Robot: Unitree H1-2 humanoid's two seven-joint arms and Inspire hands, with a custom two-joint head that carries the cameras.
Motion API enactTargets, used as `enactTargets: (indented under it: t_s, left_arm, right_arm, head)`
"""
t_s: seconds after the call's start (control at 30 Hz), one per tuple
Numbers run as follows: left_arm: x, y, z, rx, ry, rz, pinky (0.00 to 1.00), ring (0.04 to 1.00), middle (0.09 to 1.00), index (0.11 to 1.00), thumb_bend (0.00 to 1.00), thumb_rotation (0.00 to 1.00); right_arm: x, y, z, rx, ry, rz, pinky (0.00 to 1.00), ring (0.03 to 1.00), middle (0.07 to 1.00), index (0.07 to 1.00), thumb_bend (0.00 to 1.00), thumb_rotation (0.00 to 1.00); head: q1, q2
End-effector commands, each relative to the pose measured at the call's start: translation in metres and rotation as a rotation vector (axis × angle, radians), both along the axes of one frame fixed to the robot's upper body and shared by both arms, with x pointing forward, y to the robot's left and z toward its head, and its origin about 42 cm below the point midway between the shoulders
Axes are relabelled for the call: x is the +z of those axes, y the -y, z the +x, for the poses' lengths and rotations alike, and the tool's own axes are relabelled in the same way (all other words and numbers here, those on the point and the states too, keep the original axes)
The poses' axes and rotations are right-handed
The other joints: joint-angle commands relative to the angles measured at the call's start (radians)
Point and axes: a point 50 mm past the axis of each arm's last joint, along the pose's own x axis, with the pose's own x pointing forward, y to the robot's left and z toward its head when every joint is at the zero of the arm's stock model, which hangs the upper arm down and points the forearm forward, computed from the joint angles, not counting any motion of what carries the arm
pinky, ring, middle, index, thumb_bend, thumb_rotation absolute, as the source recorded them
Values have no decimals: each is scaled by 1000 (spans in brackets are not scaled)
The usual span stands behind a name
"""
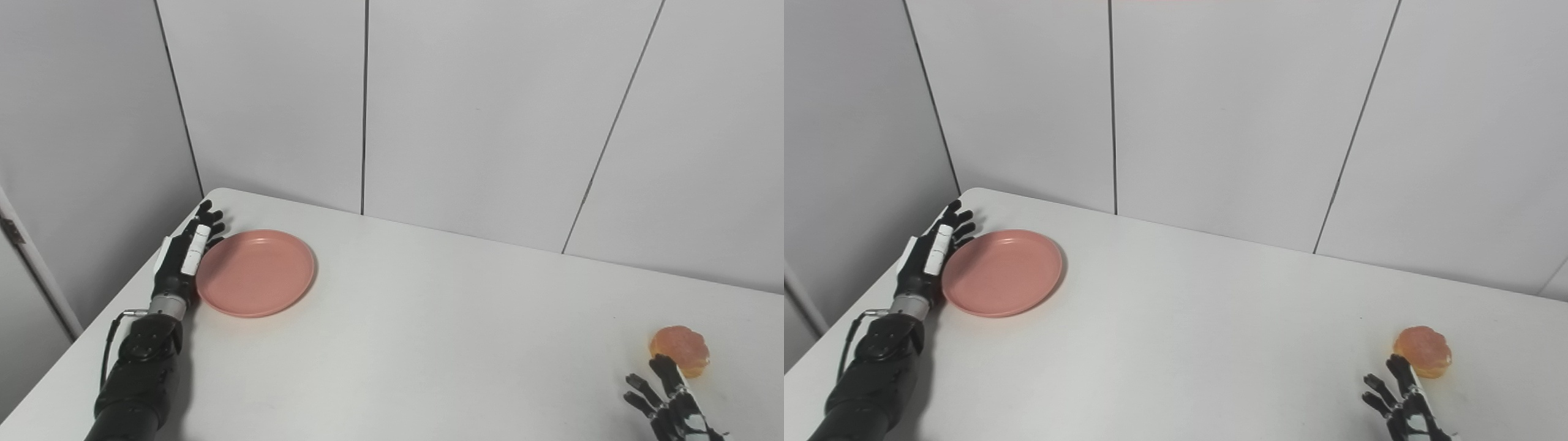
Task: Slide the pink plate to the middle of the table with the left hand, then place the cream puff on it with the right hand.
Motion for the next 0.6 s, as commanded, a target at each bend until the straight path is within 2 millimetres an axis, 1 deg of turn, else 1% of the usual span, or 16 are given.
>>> enactTargets:
  t_s: [0.0,0.07,0.17,0.27,0.3,0.5,0.57]
  left_arm:
    - [10,15,10,-42,55,-7,871,939,945,942,1000,955]
    - [7,20,10,-60,48,-5,860,942,953,947,998,970]
    - [2,28,7,-77,43,-4,839,946,964,949,965,986]
    - [-5,29,3,-109,24,-11,898,966,989,963,993,963]
    - [-7,29,2,-114,19,-15,902,969,992,967,999,959]
    - [-13,34,-2,-142,11,-25,872,968,999,971,976,964]
    - [-14,37,-4,-157,12,-24,879,964,998,976,992,955]
  right_arm:
    - [-36,0,-27,-18,-146,18,840,863,964,939,856,1000]
    - [-35,-1,-27,-19,-151,20,834,859,958,935,862,998]
    - [-34,-1,-27,-20,-154,21,829,858,956,935,859,996]
    - [-33,-1,-27,-21,-154,23,823,856,955,935,854,990]
    - [-33,-1,-27,-22,-154,24,815,853,953,932,855,984]
    - [-32,0,-28,-21,-160,23,807,849,951,927,860,971]
    - [-32,0,-28,-19,-161,21,812,852,953,929,863,967]
  head:
    - [-1,2]
    - [-1,3]
    - [-2,4]
    - [-5,8]
    - [-6,10]
    - [-11,17]
    - [-15,20]
